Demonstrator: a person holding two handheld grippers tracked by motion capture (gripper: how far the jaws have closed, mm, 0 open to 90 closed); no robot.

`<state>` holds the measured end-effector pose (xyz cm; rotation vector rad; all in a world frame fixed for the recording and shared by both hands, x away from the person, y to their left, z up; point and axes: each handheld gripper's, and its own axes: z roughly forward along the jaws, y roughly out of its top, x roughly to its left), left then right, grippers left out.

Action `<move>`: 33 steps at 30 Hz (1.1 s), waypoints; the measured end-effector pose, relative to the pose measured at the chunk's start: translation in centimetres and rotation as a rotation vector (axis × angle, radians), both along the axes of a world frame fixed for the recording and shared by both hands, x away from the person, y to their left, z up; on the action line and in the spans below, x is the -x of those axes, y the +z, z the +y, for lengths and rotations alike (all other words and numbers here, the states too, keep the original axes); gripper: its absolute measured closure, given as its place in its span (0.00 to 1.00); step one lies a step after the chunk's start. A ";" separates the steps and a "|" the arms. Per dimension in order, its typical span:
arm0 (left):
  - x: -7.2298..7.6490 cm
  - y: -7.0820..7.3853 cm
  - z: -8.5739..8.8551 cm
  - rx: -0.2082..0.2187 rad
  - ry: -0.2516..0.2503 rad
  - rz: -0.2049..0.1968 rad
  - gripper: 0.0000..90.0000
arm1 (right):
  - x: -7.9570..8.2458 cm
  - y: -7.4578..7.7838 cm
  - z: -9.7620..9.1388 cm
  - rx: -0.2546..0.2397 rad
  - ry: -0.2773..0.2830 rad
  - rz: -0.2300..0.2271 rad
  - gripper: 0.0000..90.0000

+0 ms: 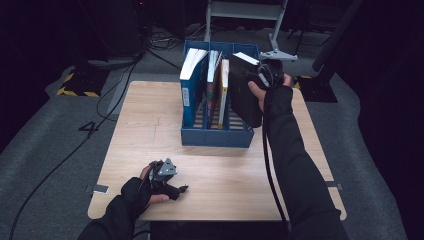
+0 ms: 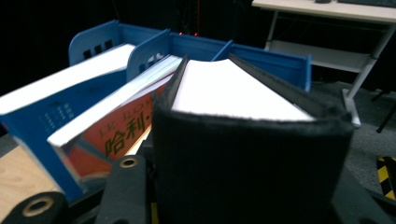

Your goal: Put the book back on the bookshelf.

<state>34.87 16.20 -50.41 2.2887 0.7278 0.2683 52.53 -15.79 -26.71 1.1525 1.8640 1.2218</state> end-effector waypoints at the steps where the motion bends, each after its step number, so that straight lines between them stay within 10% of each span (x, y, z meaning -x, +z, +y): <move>1: 0.0 0.0 0.0 0.000 0.000 0.000 0.16 | 0.0 -0.1 0.0 0.002 -0.004 0.001 0.59; 15: 0.0 0.0 0.0 0.000 -0.003 0.000 0.16 | 0.2 -0.6 -1.3 -0.019 -0.057 -0.007 0.59; 33: -0.2 0.0 -0.3 -0.001 -0.011 0.003 0.15 | -3.9 -1.9 0.4 -0.053 -0.135 0.012 0.59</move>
